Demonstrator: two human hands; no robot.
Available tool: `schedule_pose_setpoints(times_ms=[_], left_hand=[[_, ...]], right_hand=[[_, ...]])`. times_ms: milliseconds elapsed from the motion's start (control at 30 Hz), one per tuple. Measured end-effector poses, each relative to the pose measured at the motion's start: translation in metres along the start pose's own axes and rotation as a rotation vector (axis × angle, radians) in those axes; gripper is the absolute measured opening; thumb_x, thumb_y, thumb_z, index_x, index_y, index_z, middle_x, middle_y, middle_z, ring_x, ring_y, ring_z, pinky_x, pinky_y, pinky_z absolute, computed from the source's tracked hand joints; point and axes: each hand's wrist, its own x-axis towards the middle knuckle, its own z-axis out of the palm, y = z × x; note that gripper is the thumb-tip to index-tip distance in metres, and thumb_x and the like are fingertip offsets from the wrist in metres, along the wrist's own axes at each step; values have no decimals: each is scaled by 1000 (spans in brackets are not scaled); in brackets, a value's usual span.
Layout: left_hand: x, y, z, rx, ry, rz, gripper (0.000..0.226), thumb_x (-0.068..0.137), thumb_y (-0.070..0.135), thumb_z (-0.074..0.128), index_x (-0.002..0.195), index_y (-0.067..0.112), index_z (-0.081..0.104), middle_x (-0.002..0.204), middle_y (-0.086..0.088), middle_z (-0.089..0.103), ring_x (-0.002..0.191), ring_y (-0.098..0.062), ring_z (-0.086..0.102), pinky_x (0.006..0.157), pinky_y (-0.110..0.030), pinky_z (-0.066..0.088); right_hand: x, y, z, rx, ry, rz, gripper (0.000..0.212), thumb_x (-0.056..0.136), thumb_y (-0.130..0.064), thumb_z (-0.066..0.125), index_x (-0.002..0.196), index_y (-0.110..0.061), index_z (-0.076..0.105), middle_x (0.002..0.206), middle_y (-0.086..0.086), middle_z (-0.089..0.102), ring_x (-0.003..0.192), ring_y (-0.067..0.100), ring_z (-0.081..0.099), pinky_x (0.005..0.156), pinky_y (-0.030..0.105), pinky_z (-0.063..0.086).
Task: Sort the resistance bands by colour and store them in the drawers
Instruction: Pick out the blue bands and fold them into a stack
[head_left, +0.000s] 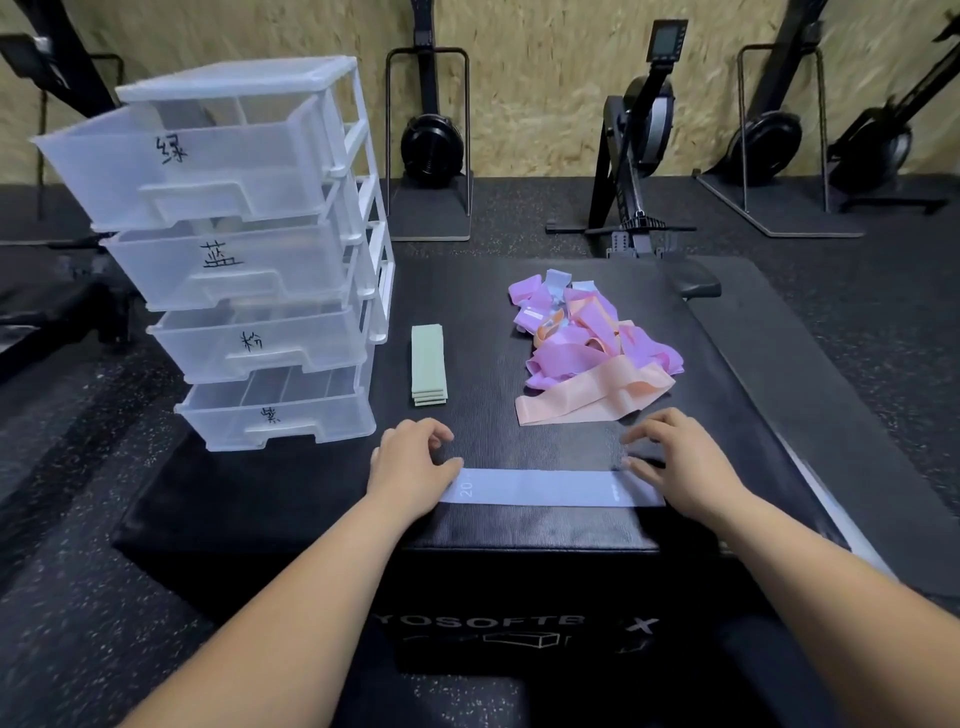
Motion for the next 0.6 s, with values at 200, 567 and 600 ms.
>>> schedule_pose_setpoints(times_ms=[200, 567, 600], left_hand=[[27, 33, 5, -44, -79, 160, 34, 88, 41, 79, 119, 34, 67, 120, 12, 64, 115, -11, 61, 102, -40, 51], [97, 89, 32, -23, -208, 231, 64, 91, 45, 75, 149, 31, 50, 149, 3, 52, 133, -22, 55, 107, -41, 47], [107, 93, 36, -32, -223, 217, 67, 91, 48, 74, 151, 31, 48, 150, 2, 51, 134, -23, 55, 107, -42, 48]], right_hand=[[41, -29, -3, 5, 1, -63, 21, 87, -30, 81, 106, -35, 73, 113, -12, 57, 95, 14, 60, 79, 37, 53], [163, -53, -3, -227, -103, -37, 42, 103, -36, 59, 143, -26, 59, 149, -3, 54, 132, 28, 45, 95, 39, 47], [179, -50, -2, -255, -118, -28, 44, 104, -36, 57, 146, -24, 57, 151, -2, 53, 133, 29, 44, 97, 40, 48]])
